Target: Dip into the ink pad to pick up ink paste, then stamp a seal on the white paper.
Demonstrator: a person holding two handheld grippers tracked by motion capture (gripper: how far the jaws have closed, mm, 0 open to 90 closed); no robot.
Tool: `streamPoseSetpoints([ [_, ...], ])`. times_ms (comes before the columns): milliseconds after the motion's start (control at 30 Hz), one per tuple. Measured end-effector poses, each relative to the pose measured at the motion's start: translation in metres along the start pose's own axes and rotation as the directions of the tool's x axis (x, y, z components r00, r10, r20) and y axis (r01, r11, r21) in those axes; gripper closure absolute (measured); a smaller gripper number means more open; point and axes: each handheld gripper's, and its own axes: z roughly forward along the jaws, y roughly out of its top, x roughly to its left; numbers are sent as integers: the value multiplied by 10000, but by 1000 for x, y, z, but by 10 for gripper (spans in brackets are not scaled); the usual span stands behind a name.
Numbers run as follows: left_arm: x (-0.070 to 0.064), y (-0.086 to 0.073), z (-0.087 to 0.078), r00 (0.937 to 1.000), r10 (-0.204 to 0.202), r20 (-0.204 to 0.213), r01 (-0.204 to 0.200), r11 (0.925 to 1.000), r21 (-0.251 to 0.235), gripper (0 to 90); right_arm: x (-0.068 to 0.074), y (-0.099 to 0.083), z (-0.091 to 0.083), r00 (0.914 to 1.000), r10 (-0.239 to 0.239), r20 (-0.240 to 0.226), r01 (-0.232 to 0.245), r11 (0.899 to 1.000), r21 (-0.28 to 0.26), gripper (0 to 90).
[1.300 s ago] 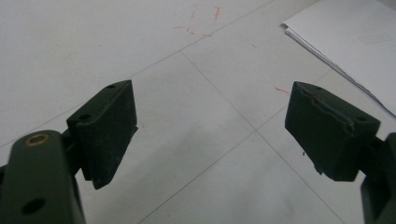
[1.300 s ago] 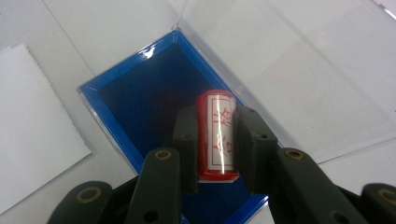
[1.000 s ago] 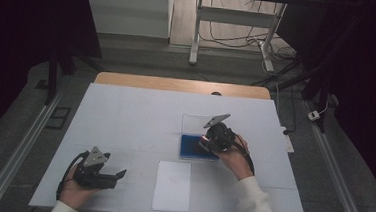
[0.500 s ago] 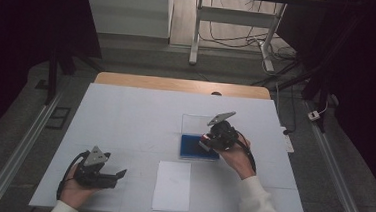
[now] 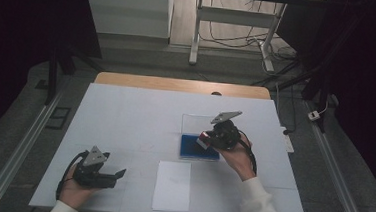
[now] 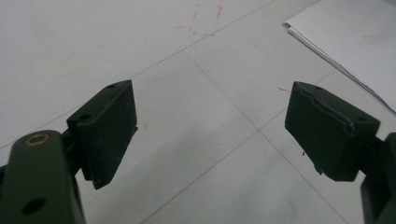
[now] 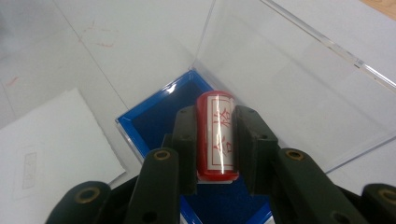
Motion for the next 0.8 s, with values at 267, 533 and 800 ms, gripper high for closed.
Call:
streamPoseSetpoints([
  [267, 0, 0, 0, 10000, 7, -17, -7, 10000, -16, 169, 0, -2, -4, 10000, 41, -62, -42, 9999, -135, 700],
  [533, 0, 0, -1, 10000, 13, -37, -13, 10000, -16, 169, 6, -2, -12, 9999, -39, -162, 32, 9991, -412, 700],
  [800, 0, 0, 0, 10000, 10, -38, -10, 10000, -14, 169, 13, -2, -22, 9994, -181, -284, 162, 9977, -656, 700],
])
